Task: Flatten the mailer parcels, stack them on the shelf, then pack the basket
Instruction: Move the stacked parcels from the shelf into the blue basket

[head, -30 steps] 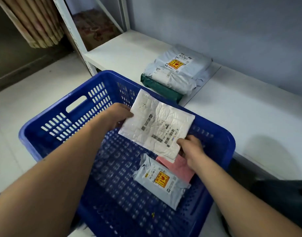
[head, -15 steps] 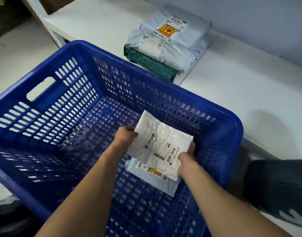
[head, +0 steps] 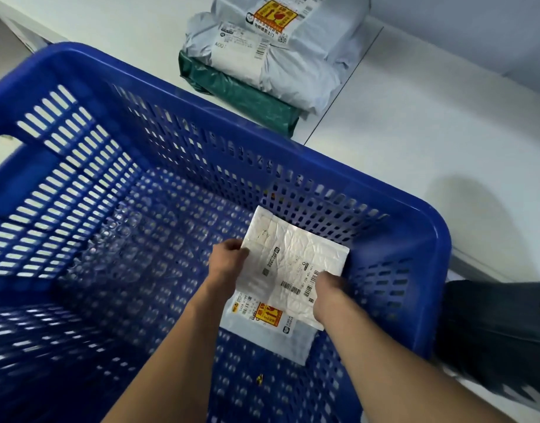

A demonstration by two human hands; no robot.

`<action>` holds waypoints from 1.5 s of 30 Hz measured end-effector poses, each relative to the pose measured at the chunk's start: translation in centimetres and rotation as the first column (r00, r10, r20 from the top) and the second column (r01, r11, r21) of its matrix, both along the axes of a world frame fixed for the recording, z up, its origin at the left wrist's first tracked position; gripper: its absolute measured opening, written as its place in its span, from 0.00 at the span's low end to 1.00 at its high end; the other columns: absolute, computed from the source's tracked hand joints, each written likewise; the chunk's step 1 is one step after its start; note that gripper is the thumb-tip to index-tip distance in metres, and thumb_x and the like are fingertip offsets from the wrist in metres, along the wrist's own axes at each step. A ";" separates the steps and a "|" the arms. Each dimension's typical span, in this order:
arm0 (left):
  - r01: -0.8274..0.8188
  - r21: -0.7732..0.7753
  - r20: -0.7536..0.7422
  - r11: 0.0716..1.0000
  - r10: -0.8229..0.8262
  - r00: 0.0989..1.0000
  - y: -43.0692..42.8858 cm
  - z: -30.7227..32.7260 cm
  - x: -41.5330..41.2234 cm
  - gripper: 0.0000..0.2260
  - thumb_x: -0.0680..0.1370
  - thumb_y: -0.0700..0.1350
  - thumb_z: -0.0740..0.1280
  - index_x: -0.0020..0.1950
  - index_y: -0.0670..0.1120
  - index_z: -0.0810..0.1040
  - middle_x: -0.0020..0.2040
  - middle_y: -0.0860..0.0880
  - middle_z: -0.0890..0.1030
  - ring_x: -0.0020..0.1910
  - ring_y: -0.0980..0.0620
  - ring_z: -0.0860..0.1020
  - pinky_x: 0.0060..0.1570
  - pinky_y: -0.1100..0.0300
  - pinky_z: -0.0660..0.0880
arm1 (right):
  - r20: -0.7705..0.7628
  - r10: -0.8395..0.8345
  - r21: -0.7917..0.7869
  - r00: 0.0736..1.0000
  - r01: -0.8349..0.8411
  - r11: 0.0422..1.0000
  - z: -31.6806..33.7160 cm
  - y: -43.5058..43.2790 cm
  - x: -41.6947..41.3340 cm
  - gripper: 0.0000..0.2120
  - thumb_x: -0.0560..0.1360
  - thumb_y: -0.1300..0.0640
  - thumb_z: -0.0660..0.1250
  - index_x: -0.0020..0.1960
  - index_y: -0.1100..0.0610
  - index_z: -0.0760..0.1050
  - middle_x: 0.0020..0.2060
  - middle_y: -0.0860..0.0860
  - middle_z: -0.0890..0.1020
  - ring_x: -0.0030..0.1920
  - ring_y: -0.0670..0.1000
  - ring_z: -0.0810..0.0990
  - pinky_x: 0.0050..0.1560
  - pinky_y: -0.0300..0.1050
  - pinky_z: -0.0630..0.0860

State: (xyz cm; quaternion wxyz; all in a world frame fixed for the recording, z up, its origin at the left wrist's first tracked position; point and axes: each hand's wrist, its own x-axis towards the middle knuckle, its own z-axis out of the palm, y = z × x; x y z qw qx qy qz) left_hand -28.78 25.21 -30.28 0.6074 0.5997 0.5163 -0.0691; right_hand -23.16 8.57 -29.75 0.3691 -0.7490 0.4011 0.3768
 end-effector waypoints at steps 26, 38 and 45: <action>-0.046 -0.204 0.056 0.978 0.058 0.997 -1.8 -2.3 0.6 0.10 0.81 0.44 0.66 0.52 0.38 0.81 0.46 0.41 0.83 0.43 0.48 0.80 0.47 0.57 0.80 | 0.121 0.309 -0.152 0.943 -0.290 0.945 -1.5 1.4 -0.5 0.19 0.76 0.58 0.58 0.66 0.60 0.68 0.66 0.61 0.72 0.61 0.63 0.75 0.56 0.54 0.78; 0.098 0.080 0.139 0.992 -0.108 0.984 1.4 7.3 1.3 0.10 0.81 0.46 0.65 0.45 0.43 0.81 0.40 0.44 0.80 0.40 0.48 0.75 0.43 0.55 0.73 | 0.284 0.626 0.001 0.726 -0.653 0.757 7.8 2.9 1.1 0.20 0.80 0.52 0.59 0.70 0.58 0.70 0.64 0.58 0.76 0.61 0.58 0.76 0.60 0.45 0.72; 0.074 0.350 0.189 0.934 -0.148 0.971 3.2 16.6 1.8 0.10 0.80 0.50 0.66 0.43 0.48 0.82 0.39 0.47 0.83 0.37 0.49 0.78 0.46 0.56 0.77 | 0.522 0.671 -0.030 0.527 -0.774 0.632 16.2 4.8 2.8 0.08 0.78 0.55 0.59 0.42 0.56 0.70 0.37 0.53 0.73 0.37 0.54 0.73 0.33 0.43 0.65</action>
